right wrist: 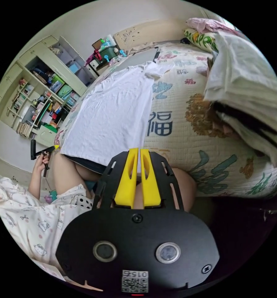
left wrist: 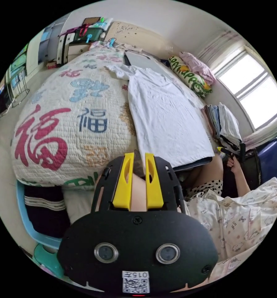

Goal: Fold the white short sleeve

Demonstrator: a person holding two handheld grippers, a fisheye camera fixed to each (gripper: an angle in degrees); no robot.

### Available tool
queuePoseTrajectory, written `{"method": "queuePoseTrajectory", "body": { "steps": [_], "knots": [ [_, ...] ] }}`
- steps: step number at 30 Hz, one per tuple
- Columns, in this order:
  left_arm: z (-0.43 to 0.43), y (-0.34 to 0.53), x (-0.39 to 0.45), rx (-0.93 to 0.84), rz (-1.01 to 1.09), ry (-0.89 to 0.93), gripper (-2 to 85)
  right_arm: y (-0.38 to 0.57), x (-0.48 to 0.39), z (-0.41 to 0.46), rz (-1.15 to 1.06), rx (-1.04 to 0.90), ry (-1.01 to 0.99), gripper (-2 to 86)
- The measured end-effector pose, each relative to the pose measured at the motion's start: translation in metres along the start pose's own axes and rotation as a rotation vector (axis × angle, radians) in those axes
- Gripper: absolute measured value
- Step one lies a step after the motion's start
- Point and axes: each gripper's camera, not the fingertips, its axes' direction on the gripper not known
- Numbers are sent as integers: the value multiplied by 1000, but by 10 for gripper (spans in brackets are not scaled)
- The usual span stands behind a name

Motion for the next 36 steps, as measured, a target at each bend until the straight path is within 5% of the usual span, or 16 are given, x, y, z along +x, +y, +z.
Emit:
{"method": "queuePoseTrajectory", "body": {
  "steps": [9,20,25,36],
  "knots": [
    [0,-269,74,49,494,-1,75,-150,-39,35,-496,15,-58,47],
    [207,-632,153,-133,716,6,74,-370,-110,274,-831,-158,-17,60],
    [280,-700,203,-225,919,-135,78,-408,-118,361,-917,-276,54,66],
    [340,-809,220,-340,1010,45,88,-450,-114,443,-1042,-405,10,64]
  ]
}}
